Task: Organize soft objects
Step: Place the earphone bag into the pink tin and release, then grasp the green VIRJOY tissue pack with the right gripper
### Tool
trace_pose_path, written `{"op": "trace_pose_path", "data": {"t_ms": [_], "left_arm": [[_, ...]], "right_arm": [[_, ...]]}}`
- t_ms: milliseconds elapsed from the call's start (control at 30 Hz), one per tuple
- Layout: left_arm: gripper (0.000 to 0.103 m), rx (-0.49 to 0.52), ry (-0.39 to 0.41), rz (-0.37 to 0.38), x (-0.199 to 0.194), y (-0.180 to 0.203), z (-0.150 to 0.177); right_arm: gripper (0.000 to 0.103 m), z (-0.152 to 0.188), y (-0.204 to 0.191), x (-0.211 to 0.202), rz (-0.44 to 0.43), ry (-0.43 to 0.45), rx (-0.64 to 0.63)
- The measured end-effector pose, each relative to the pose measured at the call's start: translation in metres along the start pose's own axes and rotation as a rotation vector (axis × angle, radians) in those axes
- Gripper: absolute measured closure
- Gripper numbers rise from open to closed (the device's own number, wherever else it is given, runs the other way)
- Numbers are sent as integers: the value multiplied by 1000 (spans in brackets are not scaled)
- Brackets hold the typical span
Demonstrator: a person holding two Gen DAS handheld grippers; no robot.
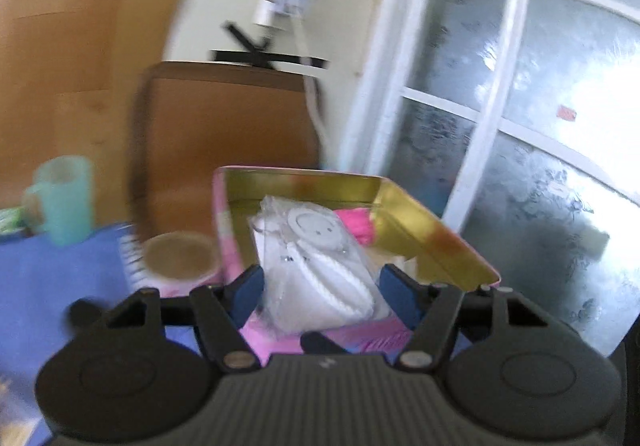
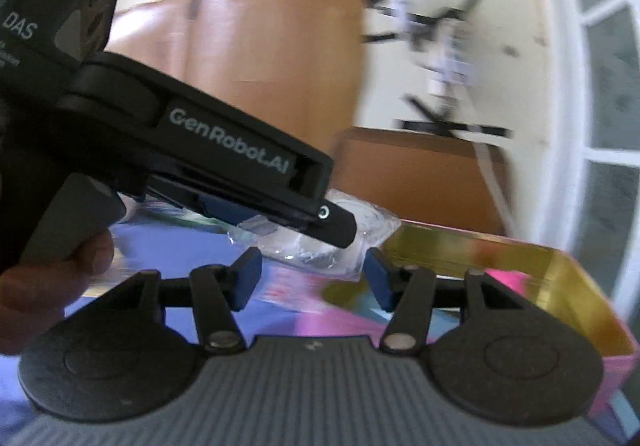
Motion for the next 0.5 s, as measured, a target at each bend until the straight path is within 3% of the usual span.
{"op": "trace_pose_path", "data": {"t_ms": [67,133,233,333,500], "left_arm": [[31,33,-7,-38,24,6,3],[32,5,-40,-47,34,3,9],[32,-23,-50,-32,25,-5,18],[32,-28,-48,-40,9,-14,26],[32,-36,-58,-39,-31,-35,50]], "right_arm": [[43,16,24,16,146,-55,-43],[47,38,52,39,276,-191,-25],[47,52,85,31,238,-185,191],[47,56,91,30,264,-189,202],[47,50,80,22,223,-131,264]]}}
Point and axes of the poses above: each gripper's, at about its wrist camera, not at the fingertips, and x roughly the way its jaws point, y to its right, z to its underside, the point moved 6 cm from there along x, roughly the way its jaws point, and after that the axes turned 13 degrees about -x, right-handed, at the moved point
